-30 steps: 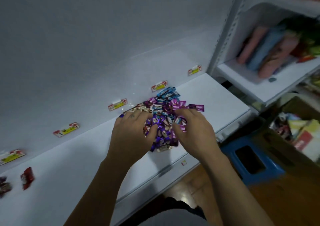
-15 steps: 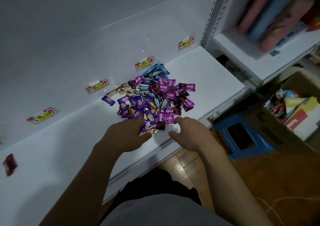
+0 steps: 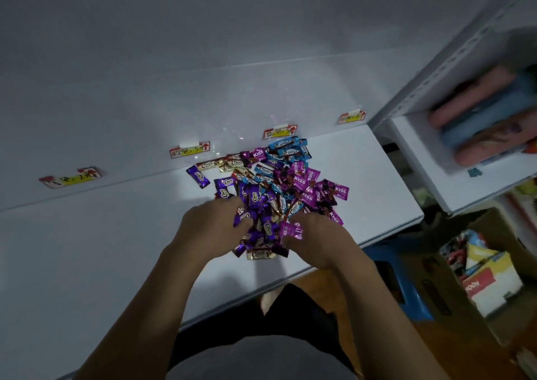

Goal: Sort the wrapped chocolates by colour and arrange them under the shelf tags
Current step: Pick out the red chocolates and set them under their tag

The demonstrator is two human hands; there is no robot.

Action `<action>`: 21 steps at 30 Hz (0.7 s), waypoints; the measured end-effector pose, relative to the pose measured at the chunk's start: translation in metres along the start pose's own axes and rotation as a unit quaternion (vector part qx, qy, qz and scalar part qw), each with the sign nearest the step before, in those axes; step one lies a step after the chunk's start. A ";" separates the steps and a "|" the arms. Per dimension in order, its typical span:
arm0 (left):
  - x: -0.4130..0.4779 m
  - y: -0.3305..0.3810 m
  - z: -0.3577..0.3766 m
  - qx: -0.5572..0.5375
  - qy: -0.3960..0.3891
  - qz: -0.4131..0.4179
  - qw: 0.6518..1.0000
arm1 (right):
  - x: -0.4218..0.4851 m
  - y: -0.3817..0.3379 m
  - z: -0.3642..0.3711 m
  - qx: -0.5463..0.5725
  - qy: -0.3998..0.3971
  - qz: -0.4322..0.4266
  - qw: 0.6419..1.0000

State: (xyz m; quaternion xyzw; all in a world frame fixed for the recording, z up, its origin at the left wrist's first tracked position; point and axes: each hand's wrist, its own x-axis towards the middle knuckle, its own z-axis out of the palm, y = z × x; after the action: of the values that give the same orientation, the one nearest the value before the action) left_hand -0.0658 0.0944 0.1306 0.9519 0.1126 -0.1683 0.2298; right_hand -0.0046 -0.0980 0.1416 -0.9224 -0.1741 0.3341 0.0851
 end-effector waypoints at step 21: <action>0.118 0.081 0.109 -0.022 -0.142 -0.222 0.964 | 0.171 0.121 -0.033 0.004 -0.051 -0.040 0.998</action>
State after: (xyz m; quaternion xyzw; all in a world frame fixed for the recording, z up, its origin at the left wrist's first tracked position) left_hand 0.0365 -0.0116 0.0275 0.8640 0.2913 -0.3463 0.2209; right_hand 0.1709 -0.1466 0.0331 -0.8960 -0.2138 0.3778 0.0931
